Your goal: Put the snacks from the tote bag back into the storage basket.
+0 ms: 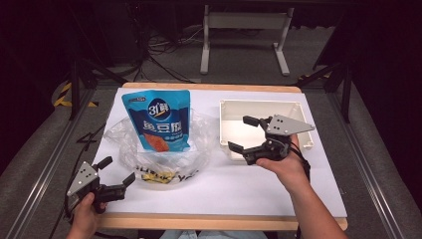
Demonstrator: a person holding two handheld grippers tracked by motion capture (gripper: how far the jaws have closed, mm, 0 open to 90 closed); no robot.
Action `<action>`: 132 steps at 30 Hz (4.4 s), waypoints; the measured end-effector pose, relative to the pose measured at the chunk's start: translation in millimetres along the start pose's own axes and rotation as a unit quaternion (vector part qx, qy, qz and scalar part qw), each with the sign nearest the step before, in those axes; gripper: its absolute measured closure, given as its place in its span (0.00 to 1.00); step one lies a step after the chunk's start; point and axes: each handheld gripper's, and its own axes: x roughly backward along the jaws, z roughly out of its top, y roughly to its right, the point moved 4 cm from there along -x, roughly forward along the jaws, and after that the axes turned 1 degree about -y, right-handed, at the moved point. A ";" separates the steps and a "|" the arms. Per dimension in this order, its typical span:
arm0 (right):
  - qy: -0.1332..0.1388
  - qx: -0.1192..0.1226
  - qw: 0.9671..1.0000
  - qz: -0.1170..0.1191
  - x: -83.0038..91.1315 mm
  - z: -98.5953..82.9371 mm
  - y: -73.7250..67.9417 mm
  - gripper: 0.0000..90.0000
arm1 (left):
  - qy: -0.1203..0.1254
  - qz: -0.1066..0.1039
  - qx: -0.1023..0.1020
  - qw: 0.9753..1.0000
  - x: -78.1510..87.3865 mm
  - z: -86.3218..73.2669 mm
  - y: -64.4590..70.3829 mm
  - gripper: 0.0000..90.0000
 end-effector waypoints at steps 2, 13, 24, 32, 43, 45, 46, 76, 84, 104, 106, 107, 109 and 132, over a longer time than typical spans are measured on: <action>-0.002 -0.001 1.000 0.005 -6.2 1.9 0.7 0.11 | 0.001 0.000 0.001 1.000 0.1 0.1 -0.1 0.00; 0.003 0.002 1.000 0.020 -30.2 14.2 6.6 0.13 | 0.002 0.000 0.002 1.000 0.4 0.0 -0.5 0.00; 0.002 0.015 0.999 0.029 -62.4 24.3 5.3 0.16 | 0.000 0.000 0.004 1.000 0.6 -0.1 -0.9 0.00; -0.005 0.023 0.999 0.038 -97.4 23.3 2.7 0.22 | -0.001 -0.001 0.003 1.000 0.7 0.0 -1.2 0.00; -0.019 0.000 0.998 0.058 -144.5 14.6 2.1 0.23 | 0.001 -0.004 0.005 1.000 1.3 0.4 -1.6 0.00; -0.019 -0.002 0.998 0.063 -152.3 11.3 1.2 0.24 | 0.006 -0.004 0.006 1.000 0.8 0.5 -1.6 0.00; -0.022 -0.002 0.997 0.068 -156.9 8.9 0.5 0.24 | 0.008 -0.004 0.007 1.000 0.7 0.5 -1.6 0.00; -0.065 -0.004 0.993 0.100 -217.9 -37.7 -11.6 0.23 | 0.007 -0.007 0.011 1.000 1.8 0.7 -2.6 0.00; -0.068 0.010 0.993 0.095 -223.3 -43.5 -13.2 0.24 | 0.007 -0.006 0.012 1.000 1.6 0.6 -2.7 0.00; -0.113 0.044 0.987 0.101 -223.4 -50.5 -15.0 0.53 | 0.007 -0.005 0.014 1.000 1.5 0.5 -3.1 0.00; -0.114 0.046 0.988 0.097 -223.5 -49.9 -16.4 0.55 | 0.007 -0.005 0.014 1.000 1.5 0.4 -3.2 0.00; -0.115 0.046 0.988 0.097 -223.4 -49.7 -16.7 0.56 | 0.003 -0.005 0.013 1.000 2.1 0.4 -3.5 0.00; -0.117 0.044 0.987 0.095 -223.2 -49.1 -17.5 0.57 | 0.004 -0.004 0.013 1.000 2.3 0.5 -3.9 0.00; -0.084 0.051 0.990 0.099 -200.6 12.4 -16.6 0.62 | 0.008 -0.001 0.018 1.000 2.2 0.3 -5.1 0.00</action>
